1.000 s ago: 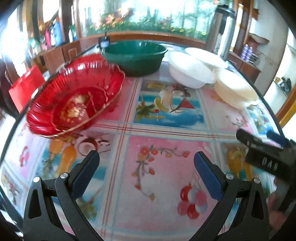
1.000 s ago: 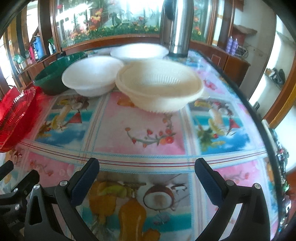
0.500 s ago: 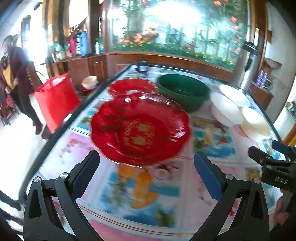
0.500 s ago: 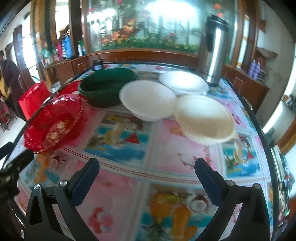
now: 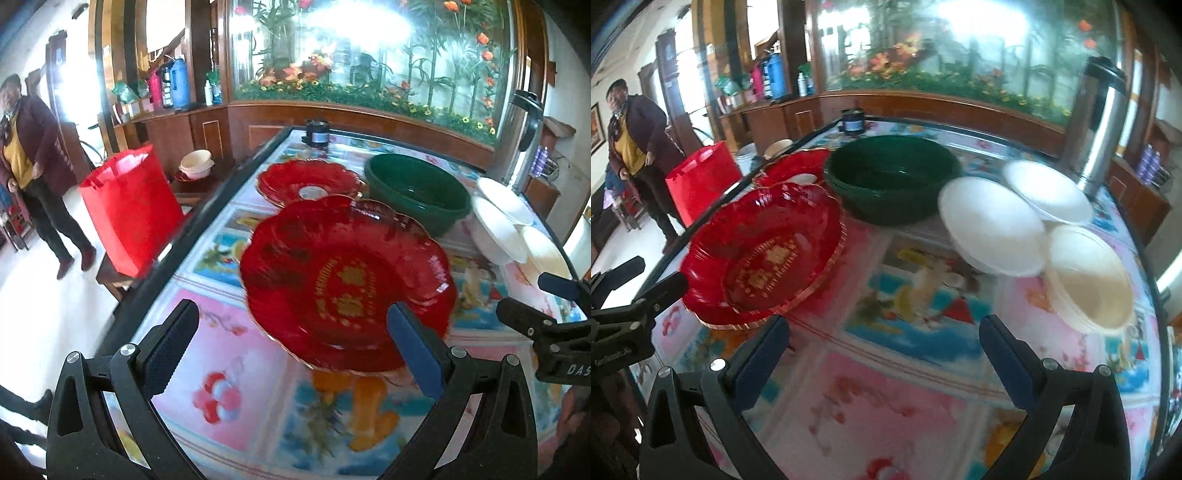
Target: Organize plates and bowls
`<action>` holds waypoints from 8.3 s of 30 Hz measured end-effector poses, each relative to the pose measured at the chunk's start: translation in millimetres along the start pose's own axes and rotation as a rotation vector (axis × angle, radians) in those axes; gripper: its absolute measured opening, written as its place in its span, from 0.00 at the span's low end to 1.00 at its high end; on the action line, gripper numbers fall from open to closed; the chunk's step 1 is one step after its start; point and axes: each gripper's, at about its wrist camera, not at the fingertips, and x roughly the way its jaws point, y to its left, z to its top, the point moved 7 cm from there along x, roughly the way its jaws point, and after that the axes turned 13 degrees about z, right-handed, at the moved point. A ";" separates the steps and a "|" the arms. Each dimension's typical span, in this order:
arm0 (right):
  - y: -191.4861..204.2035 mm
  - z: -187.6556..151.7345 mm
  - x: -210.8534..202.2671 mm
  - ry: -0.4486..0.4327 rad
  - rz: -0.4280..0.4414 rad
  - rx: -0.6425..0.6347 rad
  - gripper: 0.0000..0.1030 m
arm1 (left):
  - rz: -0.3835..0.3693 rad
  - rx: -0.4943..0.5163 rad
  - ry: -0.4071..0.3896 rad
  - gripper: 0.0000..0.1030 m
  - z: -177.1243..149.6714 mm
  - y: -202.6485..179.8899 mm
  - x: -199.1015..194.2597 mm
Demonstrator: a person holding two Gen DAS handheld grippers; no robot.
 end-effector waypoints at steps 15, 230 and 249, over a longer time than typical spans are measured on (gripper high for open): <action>11.4 24.0 61.8 0.134 0.051 -0.017 0.77 | -0.006 -0.001 0.094 1.00 17.0 10.7 57.4; 108.1 0.0 35.0 0.140 0.217 -0.096 0.22 | -0.090 -0.067 0.255 0.13 -44.9 70.9 -19.0; 112.5 -26.9 58.6 0.234 0.201 -0.124 0.23 | -0.026 -0.032 0.257 0.15 -72.8 70.8 7.8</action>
